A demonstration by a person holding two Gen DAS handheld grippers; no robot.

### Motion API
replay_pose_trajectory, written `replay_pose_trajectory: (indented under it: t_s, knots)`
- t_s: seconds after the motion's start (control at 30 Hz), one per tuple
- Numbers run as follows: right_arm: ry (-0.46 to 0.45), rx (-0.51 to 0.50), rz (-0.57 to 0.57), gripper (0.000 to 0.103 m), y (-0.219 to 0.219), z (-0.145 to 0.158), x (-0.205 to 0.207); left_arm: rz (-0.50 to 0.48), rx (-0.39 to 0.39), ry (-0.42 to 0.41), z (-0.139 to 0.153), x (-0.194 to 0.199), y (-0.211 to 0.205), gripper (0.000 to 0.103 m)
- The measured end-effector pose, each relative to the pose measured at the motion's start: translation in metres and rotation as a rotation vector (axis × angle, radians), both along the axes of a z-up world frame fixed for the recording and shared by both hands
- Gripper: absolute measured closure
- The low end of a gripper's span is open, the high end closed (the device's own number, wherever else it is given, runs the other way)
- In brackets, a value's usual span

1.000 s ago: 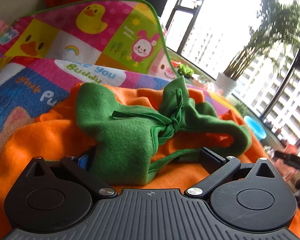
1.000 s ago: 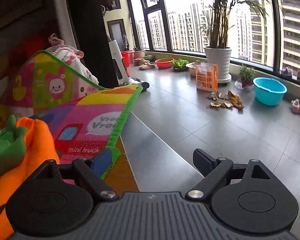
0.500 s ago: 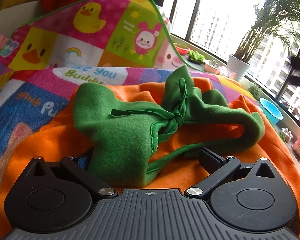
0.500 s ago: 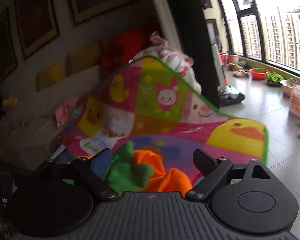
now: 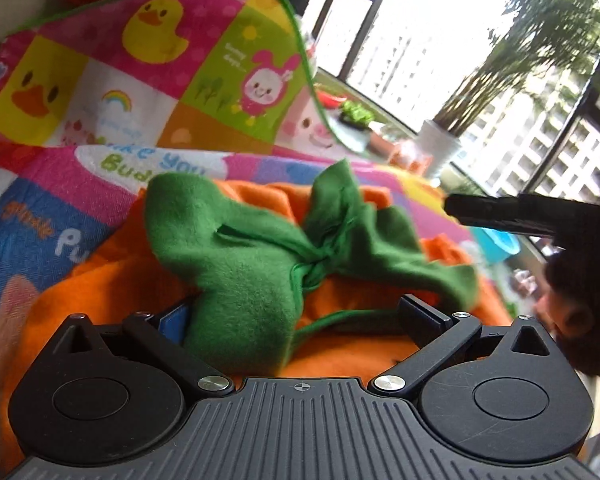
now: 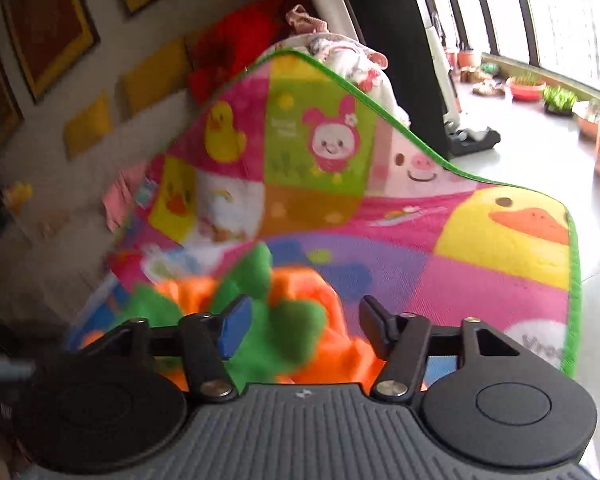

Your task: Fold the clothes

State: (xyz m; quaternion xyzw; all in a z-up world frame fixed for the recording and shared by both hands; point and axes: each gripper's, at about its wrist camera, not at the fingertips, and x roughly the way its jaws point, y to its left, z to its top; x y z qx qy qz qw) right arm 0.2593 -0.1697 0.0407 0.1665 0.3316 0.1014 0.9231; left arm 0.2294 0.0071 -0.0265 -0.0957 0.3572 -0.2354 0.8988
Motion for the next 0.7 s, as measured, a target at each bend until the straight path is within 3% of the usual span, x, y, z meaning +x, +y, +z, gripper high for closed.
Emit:
replay_pose_trajectory:
  t_s: [0.1, 0.2, 0.3, 0.37, 0.47, 0.6, 0.7]
  knots:
    - [0.073, 0.066, 0.012, 0.051, 0.005, -0.008, 0.032, 0.053, 0.020, -0.053, 0.008, -0.007, 0.004, 0.000]
    - [0.163, 0.098, -0.001, 0.054, 0.018, -0.039, 0.067, 0.081, 0.031, -0.028, 0.006, -0.007, 0.006, 0.000]
    - [0.178, 0.178, -0.002, 0.073, 0.027, -0.057, 0.088, 0.103, 0.045, -0.028, 0.011, -0.007, 0.010, 0.000]
    - [0.135, 0.174, 0.027, 0.085, 0.035, -0.047, 0.087, 0.131, 0.049, -0.046, 0.020, -0.007, 0.017, 0.000]
    - [0.067, 0.152, 0.085, 0.092, 0.039, -0.026, 0.061, 0.173, 0.054, -0.074, 0.034, -0.007, 0.027, 0.000]
    - [-0.024, 0.113, 0.172, 0.094, 0.041, 0.007, 0.013, 0.172, 0.010, -0.076, 0.038, 0.006, 0.026, 0.000]
    - [0.042, 0.058, 0.206, 0.096, 0.044, -0.003, -0.021, 0.170, -0.025, -0.076, 0.041, 0.016, 0.025, 0.000]
